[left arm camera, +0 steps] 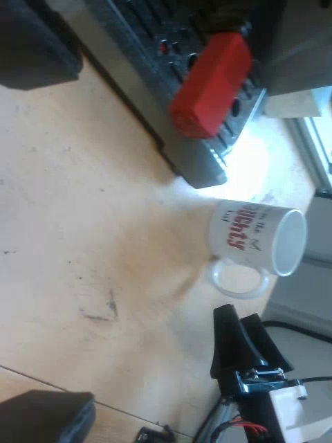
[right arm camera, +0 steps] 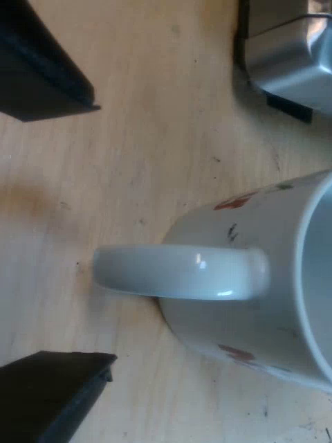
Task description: Place mug into machine
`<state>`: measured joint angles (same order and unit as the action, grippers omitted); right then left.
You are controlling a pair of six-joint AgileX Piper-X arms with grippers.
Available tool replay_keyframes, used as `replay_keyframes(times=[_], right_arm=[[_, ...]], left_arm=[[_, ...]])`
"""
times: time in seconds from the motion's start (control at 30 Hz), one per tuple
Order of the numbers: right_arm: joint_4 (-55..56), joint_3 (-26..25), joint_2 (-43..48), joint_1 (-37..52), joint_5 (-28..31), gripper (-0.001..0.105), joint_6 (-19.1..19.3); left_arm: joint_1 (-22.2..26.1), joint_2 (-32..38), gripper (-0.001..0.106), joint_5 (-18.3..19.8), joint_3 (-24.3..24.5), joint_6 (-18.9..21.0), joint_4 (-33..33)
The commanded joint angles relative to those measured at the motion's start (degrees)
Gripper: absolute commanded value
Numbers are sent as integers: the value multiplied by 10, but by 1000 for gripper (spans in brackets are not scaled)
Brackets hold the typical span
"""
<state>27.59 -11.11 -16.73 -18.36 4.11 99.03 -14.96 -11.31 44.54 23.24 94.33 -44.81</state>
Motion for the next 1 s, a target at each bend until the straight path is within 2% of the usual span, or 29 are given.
replay_keyframes(times=[0.03,0.13,0.27,0.47,1.0], right_arm=[[-54,19,1,0,5,71,-2],[-81,36,1,0,29,71,-2],[-120,54,1,0,29,71,-2],[-169,77,-9,0,40,71,-2],[-321,87,-181,0,52,71,-2]], left_arm=[[-2,-22,91,-2,0,-4,6],[-2,-46,91,-2,0,-4,6],[-2,-78,91,-2,0,-4,6],[-2,-115,91,-1,0,-26,6],[-2,-124,91,-1,0,-34,6]])
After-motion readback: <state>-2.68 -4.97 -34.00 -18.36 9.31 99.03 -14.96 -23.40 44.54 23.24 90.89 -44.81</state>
